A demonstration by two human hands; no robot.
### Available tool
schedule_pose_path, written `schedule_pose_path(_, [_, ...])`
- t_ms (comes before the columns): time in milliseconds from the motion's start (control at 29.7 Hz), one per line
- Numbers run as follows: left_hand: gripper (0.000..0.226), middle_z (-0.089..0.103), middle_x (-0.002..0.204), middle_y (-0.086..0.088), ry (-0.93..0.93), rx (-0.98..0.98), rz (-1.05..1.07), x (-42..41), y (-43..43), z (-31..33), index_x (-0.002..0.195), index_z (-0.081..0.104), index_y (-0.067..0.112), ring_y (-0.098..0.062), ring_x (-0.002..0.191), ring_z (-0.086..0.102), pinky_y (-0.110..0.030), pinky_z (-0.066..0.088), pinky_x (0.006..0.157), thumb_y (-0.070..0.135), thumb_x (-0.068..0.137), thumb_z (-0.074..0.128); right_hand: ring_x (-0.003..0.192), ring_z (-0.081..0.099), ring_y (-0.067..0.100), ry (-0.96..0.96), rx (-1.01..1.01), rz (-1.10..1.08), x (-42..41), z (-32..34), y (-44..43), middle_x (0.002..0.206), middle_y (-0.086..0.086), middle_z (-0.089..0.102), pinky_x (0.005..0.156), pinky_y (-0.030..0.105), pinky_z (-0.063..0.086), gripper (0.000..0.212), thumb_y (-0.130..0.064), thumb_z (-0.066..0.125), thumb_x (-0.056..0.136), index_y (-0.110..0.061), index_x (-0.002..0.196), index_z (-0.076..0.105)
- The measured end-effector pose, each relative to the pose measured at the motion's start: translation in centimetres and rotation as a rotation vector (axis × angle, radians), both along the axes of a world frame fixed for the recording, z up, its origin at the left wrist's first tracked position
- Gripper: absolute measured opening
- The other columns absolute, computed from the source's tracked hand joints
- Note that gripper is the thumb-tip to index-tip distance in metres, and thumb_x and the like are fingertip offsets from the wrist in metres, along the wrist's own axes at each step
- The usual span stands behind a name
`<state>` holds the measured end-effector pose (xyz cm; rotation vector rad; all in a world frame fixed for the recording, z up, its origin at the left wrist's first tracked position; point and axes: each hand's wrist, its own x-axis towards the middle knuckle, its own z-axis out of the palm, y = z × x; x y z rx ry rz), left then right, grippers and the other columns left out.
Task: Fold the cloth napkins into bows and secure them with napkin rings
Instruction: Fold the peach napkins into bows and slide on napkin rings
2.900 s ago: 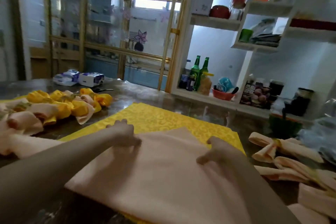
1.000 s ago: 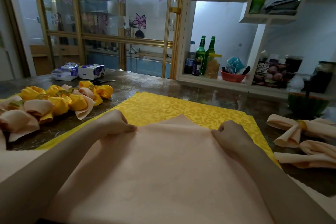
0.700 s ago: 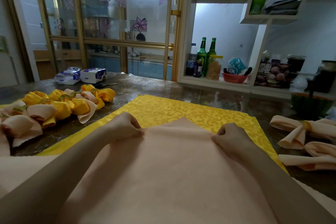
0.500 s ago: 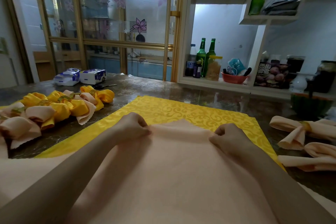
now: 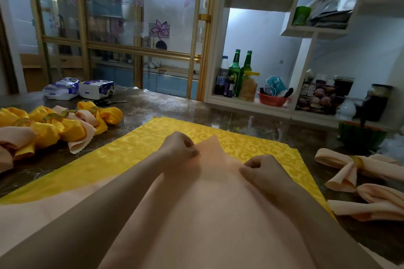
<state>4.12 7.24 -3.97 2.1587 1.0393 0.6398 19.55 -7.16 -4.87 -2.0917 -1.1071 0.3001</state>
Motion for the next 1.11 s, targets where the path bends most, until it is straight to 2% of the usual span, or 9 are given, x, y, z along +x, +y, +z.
schedule_pose_path(169, [0.004, 0.065, 0.077, -0.005, -0.075, -0.090, 0.032, 0.1, 1.0, -0.8, 0.081, 0.072, 0.010, -0.014, 0.067, 0.057, -0.022, 0.045, 0.059, 0.013, 0.082, 0.069, 0.075, 0.057, 0.013, -0.101, 0.007, 0.005, 0.3, -0.3, 0.4, 0.071, -0.003, 0.062, 0.060, 0.020, 0.039, 0.016, -0.018, 0.064, 0.084, -0.018, 0.068, 0.064])
schedule_pose_path(270, [0.003, 0.064, 0.074, -0.004, -0.100, -0.141, 0.026, -0.1, 1.3, -0.7, 0.077, 0.070, 0.012, -0.015, 0.066, 0.058, -0.024, 0.047, 0.062, 0.011, 0.080, 0.072, 0.068, 0.054, 0.010, -0.094, 0.013, 0.017, 0.4, -0.5, 0.5, 0.067, -0.005, 0.059, 0.059, 0.021, 0.040, 0.019, -0.015, 0.066, 0.082, -0.020, 0.064, 0.062])
schedule_pose_path(539, [0.025, 0.063, 0.082, -0.004, -0.048, -0.183, 0.022, 0.4, 1.5, -0.1, 0.098, 0.071, 0.007, -0.017, 0.078, 0.059, -0.025, 0.046, 0.069, 0.006, 0.073, 0.077, 0.073, 0.061, 0.019, 0.076, -0.123, 0.053, 0.5, 0.7, 0.3, 0.075, 0.003, 0.066, 0.069, 0.032, 0.050, 0.025, 0.003, 0.058, 0.078, -0.019, 0.071, 0.067])
schedule_pose_path(607, [0.025, 0.064, 0.087, -0.006, -0.037, -0.183, 0.021, 0.5, 1.5, 0.0, 0.098, 0.071, 0.007, -0.018, 0.080, 0.059, -0.025, 0.046, 0.069, 0.008, 0.074, 0.077, 0.073, 0.061, 0.020, 0.072, -0.284, 0.067, 0.6, 1.9, 0.7, 0.078, 0.004, 0.065, 0.067, 0.030, 0.050, 0.020, -0.001, 0.058, 0.078, -0.018, 0.078, 0.068])
schedule_pose_path(674, [0.019, 0.065, 0.089, -0.007, -0.018, -0.168, 0.016, 0.7, 1.4, -0.1, 0.097, 0.071, 0.009, -0.019, 0.082, 0.060, -0.026, 0.047, 0.069, 0.012, 0.079, 0.073, 0.070, 0.056, 0.018, 0.034, -0.368, 0.059, 0.6, 2.9, 1.1, 0.078, 0.003, 0.061, 0.065, 0.028, 0.045, 0.016, -0.018, 0.063, 0.081, -0.011, 0.093, 0.070])
schedule_pose_path(741, [0.011, 0.065, 0.089, -0.006, -0.001, -0.118, -0.007, 0.6, 1.2, -0.3, 0.094, 0.071, 0.011, -0.020, 0.083, 0.062, -0.027, 0.050, 0.070, 0.010, 0.084, 0.066, 0.071, 0.055, 0.017, 0.028, -0.304, 0.051, 0.6, 2.4, 1.6, 0.078, 0.002, 0.060, 0.065, 0.028, 0.043, 0.025, -0.028, 0.062, 0.083, -0.007, 0.095, 0.069])
schedule_pose_path(843, [0.019, 0.064, 0.083, -0.002, -0.023, -0.003, -0.045, 0.7, 1.2, -0.4, 0.090, 0.071, 0.013, -0.016, 0.080, 0.061, -0.026, 0.050, 0.069, 0.002, 0.086, 0.055, 0.080, 0.060, 0.016, -0.040, -0.106, 0.050, 0.2, 0.2, 2.1, 0.080, -0.002, 0.064, 0.072, 0.029, 0.047, 0.005, -0.019, 0.062, 0.082, -0.021, 0.079, 0.065])
schedule_pose_path(977, [0.027, 0.064, 0.077, 0.003, -0.074, 0.100, -0.081, -0.1, 0.9, -1.1, 0.075, 0.068, 0.017, -0.012, 0.077, 0.060, -0.021, 0.046, 0.066, -0.004, 0.081, 0.053, 0.069, 0.053, 0.009, -0.085, 0.092, 0.048, 0.6, -1.3, 2.4, 0.070, -0.010, 0.058, 0.070, 0.027, 0.044, 0.028, -0.009, 0.062, 0.081, -0.033, 0.067, 0.057])
schedule_pose_path(1112, [0.040, 0.067, 0.081, 0.004, -0.101, 0.153, -0.091, -1.0, 0.2, -2.2, 0.059, 0.067, 0.026, -0.008, 0.078, 0.061, -0.020, 0.047, 0.072, -0.008, 0.075, 0.053, 0.065, 0.050, 0.001, -0.108, 0.122, 0.106, 0.4, -1.5, 2.3, 0.071, -0.012, 0.061, 0.063, 0.018, 0.038, 0.039, 0.004, 0.057, 0.078, -0.030, 0.061, 0.061])
